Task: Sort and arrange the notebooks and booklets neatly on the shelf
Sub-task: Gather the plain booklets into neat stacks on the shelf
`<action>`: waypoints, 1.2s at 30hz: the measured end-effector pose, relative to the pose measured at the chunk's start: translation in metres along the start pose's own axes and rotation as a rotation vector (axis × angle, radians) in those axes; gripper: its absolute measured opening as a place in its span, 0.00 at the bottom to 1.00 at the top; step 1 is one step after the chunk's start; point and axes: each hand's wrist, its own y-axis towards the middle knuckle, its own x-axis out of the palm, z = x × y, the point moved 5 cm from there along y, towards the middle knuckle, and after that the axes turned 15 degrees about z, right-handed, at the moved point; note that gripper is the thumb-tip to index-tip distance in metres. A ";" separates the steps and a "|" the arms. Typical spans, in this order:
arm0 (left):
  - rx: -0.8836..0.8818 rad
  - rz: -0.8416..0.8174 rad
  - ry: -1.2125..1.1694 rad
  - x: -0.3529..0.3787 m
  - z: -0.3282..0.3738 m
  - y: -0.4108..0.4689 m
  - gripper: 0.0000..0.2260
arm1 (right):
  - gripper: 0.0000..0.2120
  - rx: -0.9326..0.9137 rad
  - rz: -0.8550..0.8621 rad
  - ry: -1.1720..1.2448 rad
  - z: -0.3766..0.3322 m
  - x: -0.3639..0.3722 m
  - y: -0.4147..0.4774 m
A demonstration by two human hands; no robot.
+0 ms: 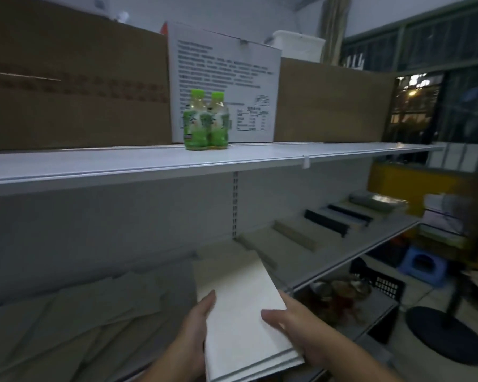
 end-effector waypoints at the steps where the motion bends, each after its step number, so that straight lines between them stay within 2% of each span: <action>1: 0.083 0.038 0.004 0.010 0.001 0.011 0.17 | 0.17 0.022 0.028 0.013 0.002 -0.010 0.009; 4: 0.345 0.207 0.016 0.033 0.011 0.046 0.12 | 0.18 0.039 0.106 -0.022 0.006 -0.031 0.040; 6: 0.399 0.191 0.002 0.049 0.016 0.069 0.13 | 0.19 0.049 0.138 -0.057 0.008 -0.041 0.062; 10: 0.415 0.240 0.173 0.076 0.012 0.122 0.20 | 0.18 0.063 0.199 -0.127 0.003 -0.065 0.100; 13: 0.422 0.315 0.226 0.106 0.019 0.128 0.18 | 0.22 0.069 0.241 -0.094 -0.005 -0.094 0.135; 15: 0.443 0.269 0.227 0.123 0.023 0.138 0.17 | 0.25 0.085 0.275 -0.073 -0.011 -0.108 0.158; 17: 0.388 0.291 0.266 0.143 0.026 0.150 0.19 | 0.25 0.085 0.313 -0.083 -0.011 -0.117 0.178; 19: 0.387 0.240 0.375 0.159 0.024 0.167 0.22 | 0.22 0.048 0.340 -0.121 -0.011 -0.124 0.193; 22: 0.400 0.218 0.502 0.173 0.023 0.185 0.36 | 0.13 -0.001 0.388 -0.178 -0.024 -0.137 0.217; 25: 0.472 0.203 0.601 0.190 0.023 0.188 0.48 | 0.18 -0.050 0.367 -0.291 -0.035 -0.150 0.250; 29: 0.657 0.208 0.853 0.214 0.025 0.183 0.45 | 0.12 -0.065 0.294 -0.448 -0.041 -0.155 0.287; 31: 0.694 0.187 1.025 0.224 0.019 0.185 0.48 | 0.09 -0.093 0.277 -0.482 -0.041 -0.158 0.308; 33: 0.648 0.175 1.277 0.231 0.008 0.190 0.50 | 0.11 -0.152 0.259 -0.590 -0.040 -0.157 0.327; 36: 0.697 0.241 1.443 0.237 -0.001 0.195 0.41 | 0.16 -0.252 0.205 -0.909 -0.033 -0.149 0.341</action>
